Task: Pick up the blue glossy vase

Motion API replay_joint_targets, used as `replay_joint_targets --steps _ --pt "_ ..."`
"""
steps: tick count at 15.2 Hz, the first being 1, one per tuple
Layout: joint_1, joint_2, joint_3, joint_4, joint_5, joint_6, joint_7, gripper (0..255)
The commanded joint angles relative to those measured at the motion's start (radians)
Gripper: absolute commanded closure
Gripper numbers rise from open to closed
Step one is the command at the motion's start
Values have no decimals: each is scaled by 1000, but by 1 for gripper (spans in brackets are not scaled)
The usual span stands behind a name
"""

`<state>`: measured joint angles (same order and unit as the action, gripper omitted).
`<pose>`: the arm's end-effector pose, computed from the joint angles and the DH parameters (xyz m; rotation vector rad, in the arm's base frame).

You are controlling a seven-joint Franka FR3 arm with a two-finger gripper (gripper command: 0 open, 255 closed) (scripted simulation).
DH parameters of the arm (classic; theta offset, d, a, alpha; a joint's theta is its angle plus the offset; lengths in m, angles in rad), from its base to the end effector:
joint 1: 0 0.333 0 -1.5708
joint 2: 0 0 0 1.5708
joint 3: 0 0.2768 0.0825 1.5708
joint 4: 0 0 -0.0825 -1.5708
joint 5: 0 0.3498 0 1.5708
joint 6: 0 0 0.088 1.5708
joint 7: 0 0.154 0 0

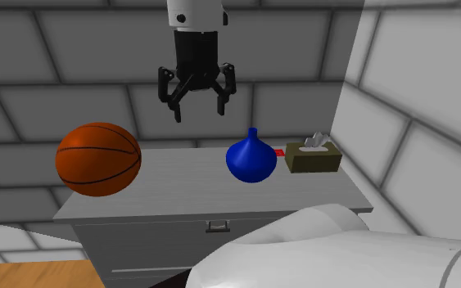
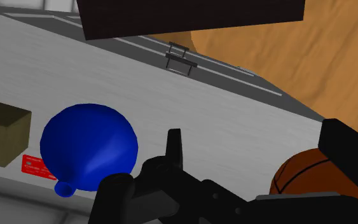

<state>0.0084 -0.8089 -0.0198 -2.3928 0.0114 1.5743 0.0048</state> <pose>0.2941 -0.0023 0.5068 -3.1158 0.0157 0.0151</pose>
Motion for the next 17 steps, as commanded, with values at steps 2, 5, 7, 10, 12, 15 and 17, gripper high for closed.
replay_joint_targets --steps 2,5,7,10,12,15,17 --pt "-8 23 -15 0 -11 21 -12 0" --pt "-30 97 -58 7 -42 84 -48 0" --pt "-44 151 -87 17 -60 125 -71 0" --pt "-63 236 -130 41 -81 184 -105 0" --pt "-74 297 -157 63 -91 221 -127 0" --pt "-89 391 -198 104 -99 273 -162 0" --pt "-98 457 -225 136 -99 304 -186 0"
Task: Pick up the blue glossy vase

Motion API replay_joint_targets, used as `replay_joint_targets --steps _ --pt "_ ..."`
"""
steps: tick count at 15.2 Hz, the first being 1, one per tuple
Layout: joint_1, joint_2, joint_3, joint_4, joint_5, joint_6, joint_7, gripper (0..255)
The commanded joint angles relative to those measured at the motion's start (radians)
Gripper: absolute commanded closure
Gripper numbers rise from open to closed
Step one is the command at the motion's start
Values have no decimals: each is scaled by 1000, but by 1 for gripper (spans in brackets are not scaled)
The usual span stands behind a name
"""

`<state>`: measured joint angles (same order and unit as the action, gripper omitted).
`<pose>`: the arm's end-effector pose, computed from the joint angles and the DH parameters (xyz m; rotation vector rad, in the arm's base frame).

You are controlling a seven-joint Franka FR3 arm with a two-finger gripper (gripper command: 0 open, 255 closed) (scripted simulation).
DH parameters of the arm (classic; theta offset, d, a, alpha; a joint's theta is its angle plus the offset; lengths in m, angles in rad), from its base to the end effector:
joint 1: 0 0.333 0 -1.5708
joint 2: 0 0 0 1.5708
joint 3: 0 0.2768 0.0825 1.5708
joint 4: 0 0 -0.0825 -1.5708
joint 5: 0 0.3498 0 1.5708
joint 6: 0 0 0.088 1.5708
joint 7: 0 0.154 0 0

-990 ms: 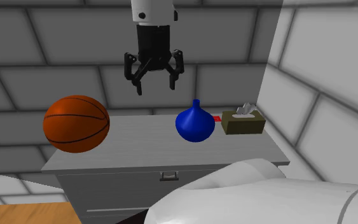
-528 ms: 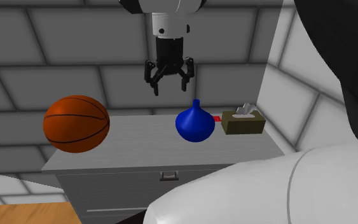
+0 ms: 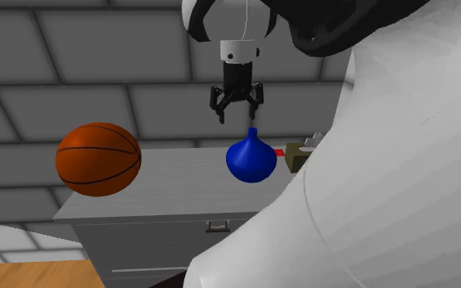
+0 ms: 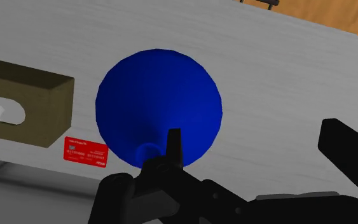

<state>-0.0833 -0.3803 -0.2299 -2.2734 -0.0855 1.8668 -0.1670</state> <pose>0.3930 -0.1397 0.4273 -3.1259 0.1602 0.0509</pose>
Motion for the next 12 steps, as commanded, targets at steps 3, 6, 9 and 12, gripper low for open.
replay_joint_targets --steps 3,6,9,12 --pt "-19 129 -53 74 5 52 -52 0" --pt "-33 234 -88 141 23 86 -93 0" --pt "-39 274 -98 143 32 121 -107 0" --pt "-39 287 -100 116 36 161 -110 0"
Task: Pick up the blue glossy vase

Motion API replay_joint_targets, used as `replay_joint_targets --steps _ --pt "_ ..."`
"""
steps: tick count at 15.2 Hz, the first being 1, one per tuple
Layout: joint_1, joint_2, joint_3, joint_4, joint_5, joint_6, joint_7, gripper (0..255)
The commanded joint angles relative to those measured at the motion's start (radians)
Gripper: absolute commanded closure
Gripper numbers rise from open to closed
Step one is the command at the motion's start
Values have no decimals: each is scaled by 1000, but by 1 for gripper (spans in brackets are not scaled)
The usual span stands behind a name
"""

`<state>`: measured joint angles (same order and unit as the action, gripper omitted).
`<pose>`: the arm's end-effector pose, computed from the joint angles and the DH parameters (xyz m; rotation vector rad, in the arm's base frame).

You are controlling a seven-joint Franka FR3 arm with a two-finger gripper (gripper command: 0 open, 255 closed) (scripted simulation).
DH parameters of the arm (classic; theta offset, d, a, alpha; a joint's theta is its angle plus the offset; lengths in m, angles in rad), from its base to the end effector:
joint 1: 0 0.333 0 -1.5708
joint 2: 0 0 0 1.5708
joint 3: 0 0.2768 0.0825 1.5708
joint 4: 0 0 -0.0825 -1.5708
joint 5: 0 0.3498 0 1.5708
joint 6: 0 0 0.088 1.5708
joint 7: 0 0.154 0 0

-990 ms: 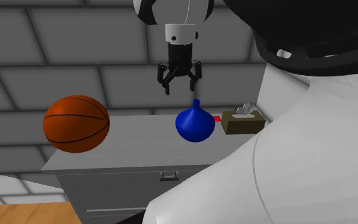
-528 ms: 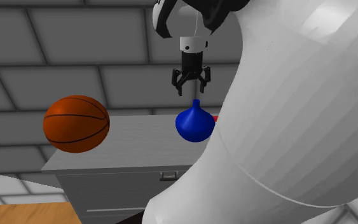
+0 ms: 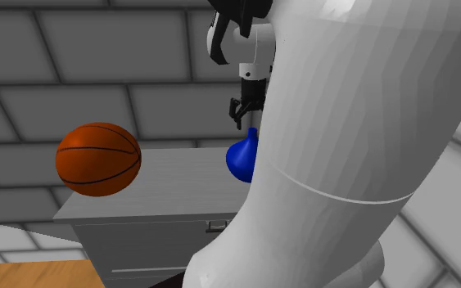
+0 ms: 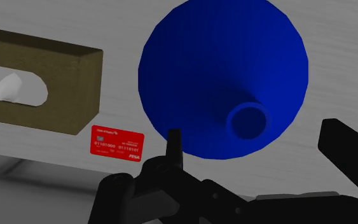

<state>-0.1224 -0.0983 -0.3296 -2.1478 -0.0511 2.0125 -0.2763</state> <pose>0.4347 -0.2173 0.3689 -3.1301 0.2364 0.0692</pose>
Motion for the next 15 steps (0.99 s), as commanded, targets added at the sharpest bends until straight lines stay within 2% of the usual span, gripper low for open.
replay_joint_targets --steps 1,4,5,15 --pt "0 10 -1 -18 3 29 -1 0" --pt "0 18 -2 -32 5 50 -3 0" --pt "-1 18 -2 -30 5 49 -4 255" --pt "0 13 -1 -23 4 36 -2 255"
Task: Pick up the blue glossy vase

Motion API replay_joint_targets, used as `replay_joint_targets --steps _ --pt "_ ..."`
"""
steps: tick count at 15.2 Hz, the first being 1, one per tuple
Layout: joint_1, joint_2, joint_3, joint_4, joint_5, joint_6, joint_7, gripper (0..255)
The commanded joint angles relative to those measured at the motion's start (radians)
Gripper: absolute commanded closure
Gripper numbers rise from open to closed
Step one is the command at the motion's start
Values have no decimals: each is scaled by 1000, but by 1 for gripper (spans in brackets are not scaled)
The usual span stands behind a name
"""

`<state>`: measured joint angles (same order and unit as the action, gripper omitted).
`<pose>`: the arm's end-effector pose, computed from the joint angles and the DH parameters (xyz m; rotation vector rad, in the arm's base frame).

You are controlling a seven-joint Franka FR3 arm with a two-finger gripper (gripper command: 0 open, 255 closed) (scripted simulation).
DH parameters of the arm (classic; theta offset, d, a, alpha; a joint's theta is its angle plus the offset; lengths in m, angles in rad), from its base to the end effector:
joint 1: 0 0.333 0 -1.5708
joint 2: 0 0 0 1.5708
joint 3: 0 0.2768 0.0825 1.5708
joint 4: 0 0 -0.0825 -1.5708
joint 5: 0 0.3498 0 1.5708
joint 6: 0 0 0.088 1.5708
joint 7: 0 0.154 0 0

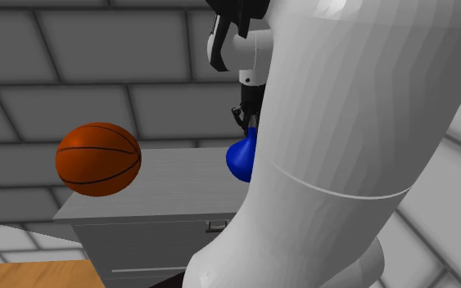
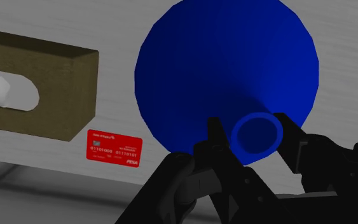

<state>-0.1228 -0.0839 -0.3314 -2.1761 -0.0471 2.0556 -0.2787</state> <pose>0.4346 -0.2172 0.3537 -3.1303 0.2369 0.0677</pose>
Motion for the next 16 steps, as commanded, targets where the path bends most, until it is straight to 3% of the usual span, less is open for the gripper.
replay_joint_targets --steps 1,16 --pt "0 -7 1 13 -2 -20 2 255" --pt "3 -53 9 145 -12 -196 9 255"
